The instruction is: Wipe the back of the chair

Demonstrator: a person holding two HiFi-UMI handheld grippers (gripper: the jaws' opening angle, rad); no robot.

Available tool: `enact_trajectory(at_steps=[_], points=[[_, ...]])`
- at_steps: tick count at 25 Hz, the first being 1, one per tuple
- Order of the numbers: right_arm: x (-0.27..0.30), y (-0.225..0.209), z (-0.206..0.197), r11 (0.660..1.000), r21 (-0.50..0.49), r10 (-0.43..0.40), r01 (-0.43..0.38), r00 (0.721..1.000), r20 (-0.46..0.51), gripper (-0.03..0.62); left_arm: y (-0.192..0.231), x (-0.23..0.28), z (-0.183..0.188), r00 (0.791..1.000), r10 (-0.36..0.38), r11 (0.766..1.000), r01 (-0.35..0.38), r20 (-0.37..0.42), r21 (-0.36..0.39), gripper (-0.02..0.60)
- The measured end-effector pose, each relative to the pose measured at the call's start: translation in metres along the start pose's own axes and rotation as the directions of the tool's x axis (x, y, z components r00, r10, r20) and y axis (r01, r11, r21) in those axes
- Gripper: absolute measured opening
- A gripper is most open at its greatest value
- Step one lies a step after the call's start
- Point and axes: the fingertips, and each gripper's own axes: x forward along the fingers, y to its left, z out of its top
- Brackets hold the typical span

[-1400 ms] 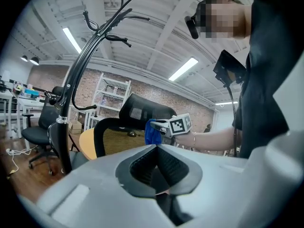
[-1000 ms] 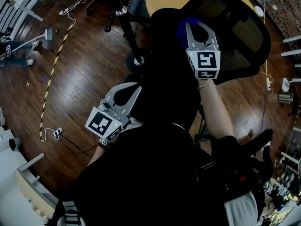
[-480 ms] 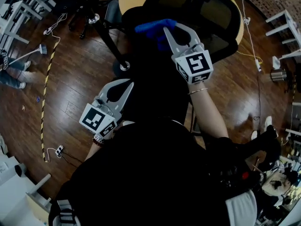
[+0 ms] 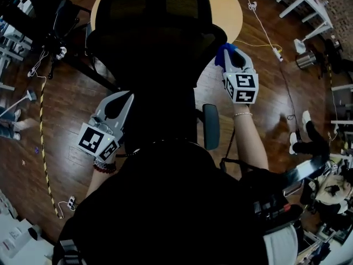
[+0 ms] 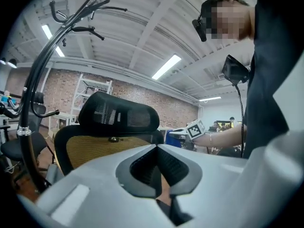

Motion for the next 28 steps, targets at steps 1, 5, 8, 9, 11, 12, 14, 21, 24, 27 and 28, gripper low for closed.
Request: enact_trajectory(at_steps=[1,5,8,9,11,12,14,21,24,27,28], points=[[0.002,-0.014,-0.001,1.0,-0.012,-0.005,0.005,1.0,0.005,0.034,-0.01,0.009,-0.001,1.0,-0.003,1.0,0.003,-0.01,0.001,0.005],[0.024,-0.031,0.008,0.995,-0.094,0.043,-0.039,0.998,0.041,0.034,-0.033,0.026,-0.004,0.999,0.016,1.0,-0.016,-0.029,-0.021,0.005],[0.043,-0.025,0.013,0.987,-0.159,0.038,-0.029,0.998,0.053,0.034,-0.029,0.016,-0.009,0.994,0.098,0.994,-0.099,-0.043,-0.038,0.005],[0.048,-0.026,0.014,0.986,-0.169,0.016,-0.005,0.998,0.062,0.034,-0.026,0.011,-0.011,0.99,0.134,0.99,-0.136,-0.049,-0.045,0.005],[0.054,-0.027,0.016,0.986,-0.166,-0.019,0.034,0.996,0.087,0.034,-0.019,-0.001,-0.015,0.977,0.205,0.976,-0.209,-0.057,-0.062,0.005],[0.056,-0.027,0.016,0.985,-0.163,-0.035,0.051,0.994,0.101,0.034,-0.015,-0.008,-0.017,0.97,0.237,0.968,-0.241,-0.058,-0.07,0.005],[0.06,-0.028,0.019,0.983,-0.162,-0.06,0.081,0.99,0.13,0.034,-0.009,-0.023,-0.02,0.956,0.289,0.953,-0.293,-0.057,-0.082,0.005],[0.089,0.043,0.031,0.973,-0.231,0.005,0.025,0.992,0.13,0.034,0.025,-0.075,-0.036,0.939,0.338,0.932,-0.343,-0.059,-0.121,0.005],[0.107,0.073,0.038,0.979,-0.202,-0.01,0.034,0.993,0.116,0.034,0.042,-0.087,-0.033,0.944,0.325,0.936,-0.328,-0.05,-0.124,0.005],[0.116,0.081,0.041,0.988,-0.115,-0.089,0.101,0.991,0.104,0.032,0.058,-0.1,-0.035,0.951,0.305,0.942,-0.31,-0.057,-0.13,0.005],[0.118,0.087,0.044,0.988,-0.107,-0.097,0.108,0.989,0.109,0.031,0.064,-0.106,-0.035,0.952,0.3,0.943,-0.305,-0.058,-0.133,0.005]])
